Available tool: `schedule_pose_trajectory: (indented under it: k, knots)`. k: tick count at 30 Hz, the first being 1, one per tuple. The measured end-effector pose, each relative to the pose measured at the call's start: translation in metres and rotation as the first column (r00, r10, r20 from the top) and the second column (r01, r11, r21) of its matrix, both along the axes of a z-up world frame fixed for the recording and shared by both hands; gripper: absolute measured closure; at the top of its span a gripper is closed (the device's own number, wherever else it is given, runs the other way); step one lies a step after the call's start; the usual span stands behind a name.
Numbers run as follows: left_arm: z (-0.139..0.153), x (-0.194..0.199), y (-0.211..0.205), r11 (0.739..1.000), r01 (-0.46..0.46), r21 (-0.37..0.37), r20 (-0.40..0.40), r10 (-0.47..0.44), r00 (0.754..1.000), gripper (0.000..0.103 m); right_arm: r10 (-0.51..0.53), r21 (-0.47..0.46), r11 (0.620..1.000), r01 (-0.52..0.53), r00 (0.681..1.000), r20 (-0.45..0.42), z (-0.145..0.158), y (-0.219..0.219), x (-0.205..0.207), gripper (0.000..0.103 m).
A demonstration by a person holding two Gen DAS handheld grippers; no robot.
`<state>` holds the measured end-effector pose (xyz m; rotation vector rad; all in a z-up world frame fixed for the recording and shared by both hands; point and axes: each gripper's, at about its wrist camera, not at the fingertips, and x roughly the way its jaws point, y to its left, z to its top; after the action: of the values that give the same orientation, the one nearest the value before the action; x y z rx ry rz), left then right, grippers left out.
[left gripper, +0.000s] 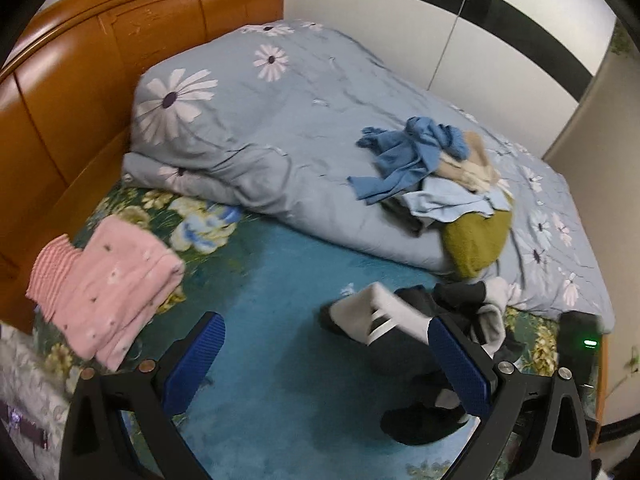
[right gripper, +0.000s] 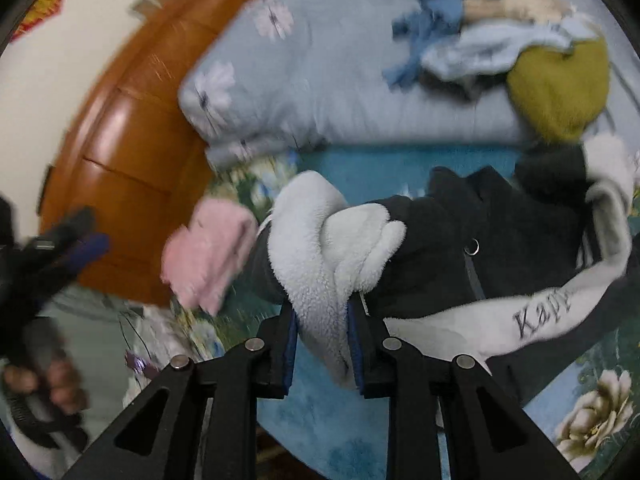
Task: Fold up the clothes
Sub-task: 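Lay the jacket on the teal blanket and grasp it with the left gripper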
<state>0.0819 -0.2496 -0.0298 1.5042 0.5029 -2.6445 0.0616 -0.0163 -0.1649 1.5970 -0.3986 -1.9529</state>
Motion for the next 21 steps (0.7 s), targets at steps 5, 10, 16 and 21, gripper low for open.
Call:
schedule_pose_trajectory:
  k: [5, 10, 16, 21]
  knots:
    - [-0.020, -0.005, 0.020, 1.000, 0.028, 0.005, 0.062, -0.028, 0.998, 0.000, 0.070, 0.049, 0.996, -0.071, 0.997, 0.009, -0.017, -0.001, 0.013, 0.062]
    - [-0.051, -0.030, 0.051, 0.997, 0.057, 0.060, 0.139, -0.065, 0.988, 0.000, -0.009, 0.042, 0.999, 0.010, 1.000, -0.030, -0.002, 0.058, 0.022, 0.059]
    - [-0.110, -0.053, 0.077, 0.995, 0.012, 0.099, 0.282, -0.040, 0.958, 0.000, -0.186, 0.191, 0.964, 0.186, 0.982, -0.017, -0.017, 0.141, -0.006, 0.054]
    - [-0.160, -0.063, 0.091, 0.999, 0.048, 0.008, 0.377, -0.047, 0.925, 0.000, -0.274, 0.283, 0.923, 0.261, 0.962, 0.007, -0.046, 0.179, -0.043, 0.051]
